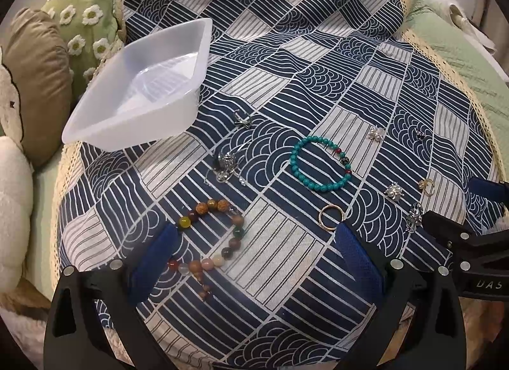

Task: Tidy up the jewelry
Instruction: 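Move the left gripper toward the multicolour bead bracelet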

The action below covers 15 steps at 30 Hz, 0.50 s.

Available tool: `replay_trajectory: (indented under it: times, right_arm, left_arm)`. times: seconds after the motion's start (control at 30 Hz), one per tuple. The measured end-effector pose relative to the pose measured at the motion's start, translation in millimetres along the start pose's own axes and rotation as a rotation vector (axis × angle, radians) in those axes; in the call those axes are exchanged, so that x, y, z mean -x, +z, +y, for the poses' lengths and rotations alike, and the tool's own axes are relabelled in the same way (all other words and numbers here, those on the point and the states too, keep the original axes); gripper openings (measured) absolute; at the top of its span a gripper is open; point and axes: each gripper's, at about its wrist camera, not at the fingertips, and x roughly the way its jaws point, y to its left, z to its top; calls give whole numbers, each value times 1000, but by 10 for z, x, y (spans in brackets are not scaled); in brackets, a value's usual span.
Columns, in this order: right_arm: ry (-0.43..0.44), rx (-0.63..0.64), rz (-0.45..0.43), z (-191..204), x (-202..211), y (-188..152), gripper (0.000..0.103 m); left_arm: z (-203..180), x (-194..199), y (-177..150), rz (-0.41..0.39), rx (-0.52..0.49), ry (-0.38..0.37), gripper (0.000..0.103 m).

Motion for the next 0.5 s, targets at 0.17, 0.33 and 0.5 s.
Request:
replay_trajectory:
  times: [0.17,0.33,0.5]
  right_arm:
    - [-8,10,-2,20,-5,-10,98]
    - [3,-13,1,-25,-13,3,98]
    - [6,-28,8,-40,-44,15,98]
  left_arm:
    - [15,-9,-2,1,5,-6,95]
    - [65,-26,-3,0,20,-17,95]
    - [118,-57,2,7,32,8,95]
